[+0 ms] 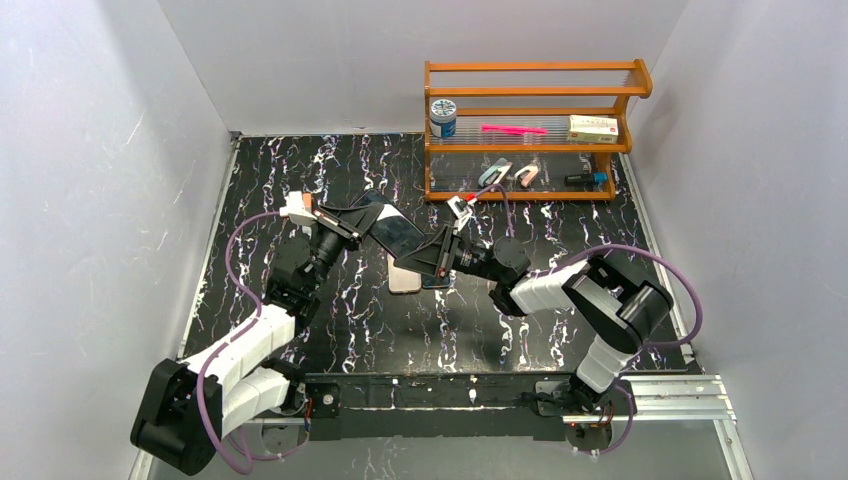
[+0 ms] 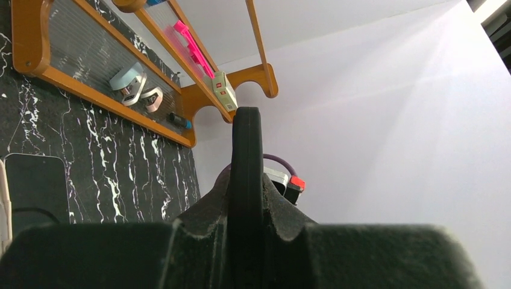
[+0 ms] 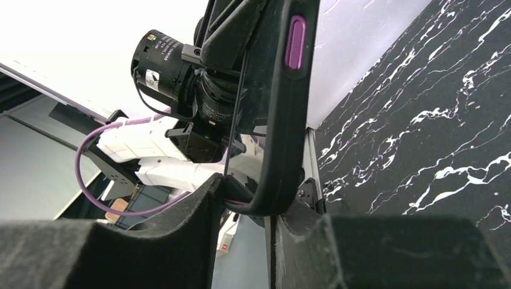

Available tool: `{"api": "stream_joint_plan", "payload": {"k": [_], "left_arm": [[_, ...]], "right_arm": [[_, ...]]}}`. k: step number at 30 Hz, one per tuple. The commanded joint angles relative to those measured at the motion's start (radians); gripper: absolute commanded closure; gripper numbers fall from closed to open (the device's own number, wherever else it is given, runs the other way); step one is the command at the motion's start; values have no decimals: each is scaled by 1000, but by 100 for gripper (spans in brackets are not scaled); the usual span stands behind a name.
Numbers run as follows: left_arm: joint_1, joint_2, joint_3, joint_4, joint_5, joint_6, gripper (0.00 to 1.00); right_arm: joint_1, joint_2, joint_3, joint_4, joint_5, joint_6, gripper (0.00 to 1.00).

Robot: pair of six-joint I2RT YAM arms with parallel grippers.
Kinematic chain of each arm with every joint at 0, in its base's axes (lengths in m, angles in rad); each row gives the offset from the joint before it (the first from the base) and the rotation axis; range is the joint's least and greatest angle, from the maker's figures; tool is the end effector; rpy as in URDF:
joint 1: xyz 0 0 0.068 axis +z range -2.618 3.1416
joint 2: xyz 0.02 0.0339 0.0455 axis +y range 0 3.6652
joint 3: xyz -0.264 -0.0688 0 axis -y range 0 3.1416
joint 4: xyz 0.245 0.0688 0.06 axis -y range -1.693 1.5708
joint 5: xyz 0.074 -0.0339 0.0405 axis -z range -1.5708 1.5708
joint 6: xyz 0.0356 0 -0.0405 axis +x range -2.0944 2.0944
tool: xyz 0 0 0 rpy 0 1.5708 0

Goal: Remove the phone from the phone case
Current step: Remove the phone case from the phone.

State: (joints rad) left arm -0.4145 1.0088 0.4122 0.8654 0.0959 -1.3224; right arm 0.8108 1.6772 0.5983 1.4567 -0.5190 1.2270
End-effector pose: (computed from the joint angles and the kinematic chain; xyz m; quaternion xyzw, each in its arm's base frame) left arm 0.2011 -0.0922 0.2779 -0.2312 0.5607 -0.6253 0.4911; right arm 0.2036 0.2399 0.2271 -0.0955 0.5751 0.7565 0.2965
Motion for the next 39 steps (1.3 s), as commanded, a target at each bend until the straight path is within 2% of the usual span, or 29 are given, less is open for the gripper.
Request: {"api": "stream_joint_plan", "payload": {"k": [1, 5, 10, 13, 23, 31, 36, 39], "left_arm": [[-1, -31, 3, 75, -32, -30, 100], [-1, -20, 1, 75, -24, -67, 100], [-1, 1, 13, 49, -4, -100, 100], [-1, 19, 27, 12, 12, -116, 100], [-1, 14, 69, -115, 20, -115, 100], [0, 22, 111, -175, 46, -115, 100], [0, 15, 122, -204, 52, -107, 100], [0, 14, 131, -211, 59, -91, 100]], "right_arm": [[13, 13, 36, 108, 3, -27, 65], [13, 10, 34, 104, -7, -72, 78], [13, -3, 44, 70, -63, -234, 93], [13, -24, 47, 27, -78, -324, 99], [13, -107, 63, -210, -82, -626, 99], [13, -143, 99, -352, -162, -908, 89], [12, -151, 127, -423, -150, -1001, 87], [13, -161, 129, -446, -110, -1024, 90]]}}
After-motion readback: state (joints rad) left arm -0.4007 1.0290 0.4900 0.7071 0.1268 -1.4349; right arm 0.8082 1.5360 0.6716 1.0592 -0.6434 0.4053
